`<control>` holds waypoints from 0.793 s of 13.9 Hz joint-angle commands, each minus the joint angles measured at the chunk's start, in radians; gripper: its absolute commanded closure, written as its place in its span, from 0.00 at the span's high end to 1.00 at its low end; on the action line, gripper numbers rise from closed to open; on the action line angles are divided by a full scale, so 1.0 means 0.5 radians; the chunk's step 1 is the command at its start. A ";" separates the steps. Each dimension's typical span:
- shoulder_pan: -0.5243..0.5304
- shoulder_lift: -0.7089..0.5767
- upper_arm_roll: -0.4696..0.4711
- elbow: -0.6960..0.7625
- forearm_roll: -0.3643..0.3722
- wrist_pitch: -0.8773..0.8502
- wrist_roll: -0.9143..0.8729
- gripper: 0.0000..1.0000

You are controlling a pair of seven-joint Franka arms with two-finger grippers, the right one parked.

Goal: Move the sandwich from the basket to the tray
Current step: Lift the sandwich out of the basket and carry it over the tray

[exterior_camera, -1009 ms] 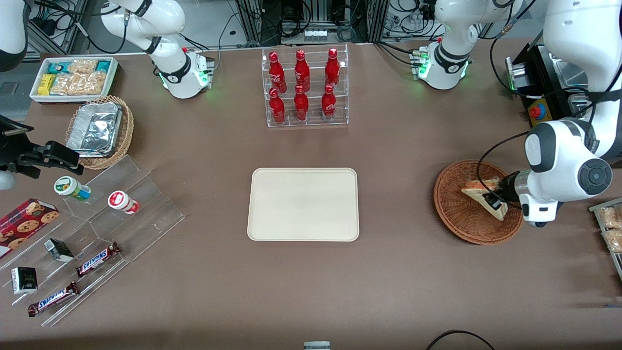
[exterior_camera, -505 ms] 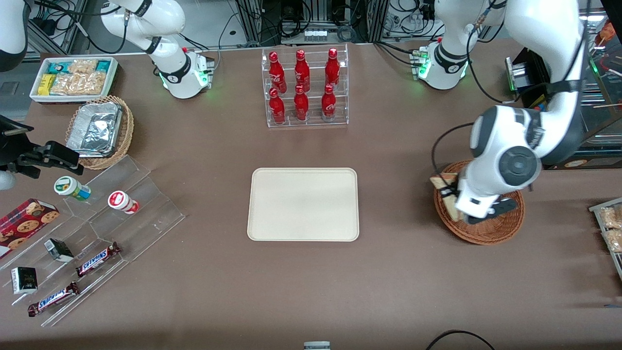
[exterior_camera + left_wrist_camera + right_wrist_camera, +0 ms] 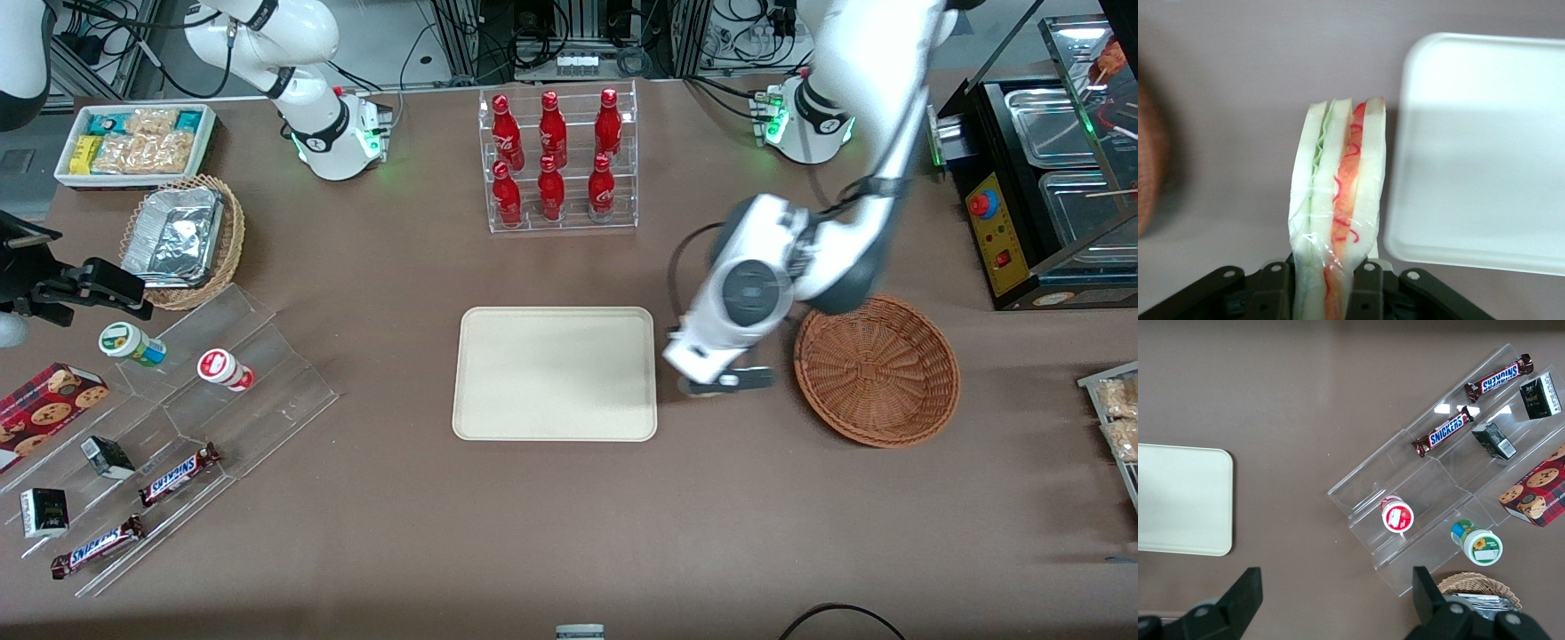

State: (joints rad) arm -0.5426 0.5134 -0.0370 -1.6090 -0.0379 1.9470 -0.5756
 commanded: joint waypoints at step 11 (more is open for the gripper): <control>-0.295 0.394 0.037 0.202 -0.007 0.361 -0.208 0.30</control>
State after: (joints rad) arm -0.6845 0.6839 -0.0226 -1.5524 -0.0378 2.1247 -0.6609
